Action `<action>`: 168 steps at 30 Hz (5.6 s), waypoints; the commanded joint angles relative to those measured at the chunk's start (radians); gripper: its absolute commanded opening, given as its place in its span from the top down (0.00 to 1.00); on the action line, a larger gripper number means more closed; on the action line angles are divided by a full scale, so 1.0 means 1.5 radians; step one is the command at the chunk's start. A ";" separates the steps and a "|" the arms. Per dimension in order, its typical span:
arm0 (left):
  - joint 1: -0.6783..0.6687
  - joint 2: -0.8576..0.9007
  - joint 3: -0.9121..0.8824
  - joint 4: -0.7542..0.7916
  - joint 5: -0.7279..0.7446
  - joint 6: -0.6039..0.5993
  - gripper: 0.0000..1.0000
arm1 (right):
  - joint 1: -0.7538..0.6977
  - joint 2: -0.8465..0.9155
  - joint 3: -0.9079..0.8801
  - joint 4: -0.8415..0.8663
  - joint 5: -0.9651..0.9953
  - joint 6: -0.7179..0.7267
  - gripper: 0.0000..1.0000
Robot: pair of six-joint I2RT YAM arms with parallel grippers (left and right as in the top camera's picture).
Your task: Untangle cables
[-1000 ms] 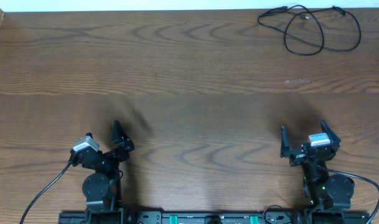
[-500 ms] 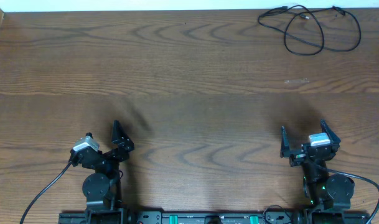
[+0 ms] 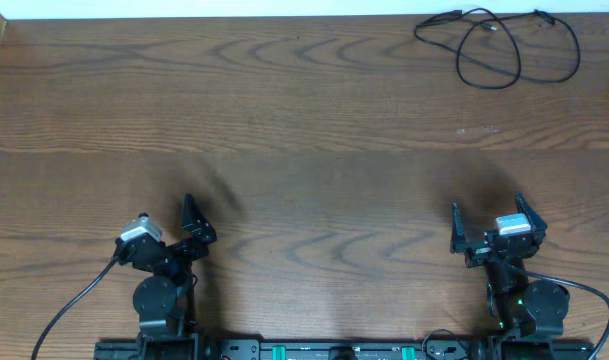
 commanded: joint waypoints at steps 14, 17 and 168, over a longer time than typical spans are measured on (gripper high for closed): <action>0.000 0.061 -0.019 -0.016 -0.007 0.030 0.05 | -0.004 -0.004 -0.001 -0.004 0.003 -0.002 0.01; 0.000 0.066 -0.019 -0.016 -0.007 0.030 0.06 | -0.004 -0.004 -0.001 -0.004 0.003 -0.002 0.01; 0.000 -0.021 -0.019 -0.015 -0.007 0.030 0.05 | -0.004 -0.004 -0.001 -0.004 0.003 -0.002 0.01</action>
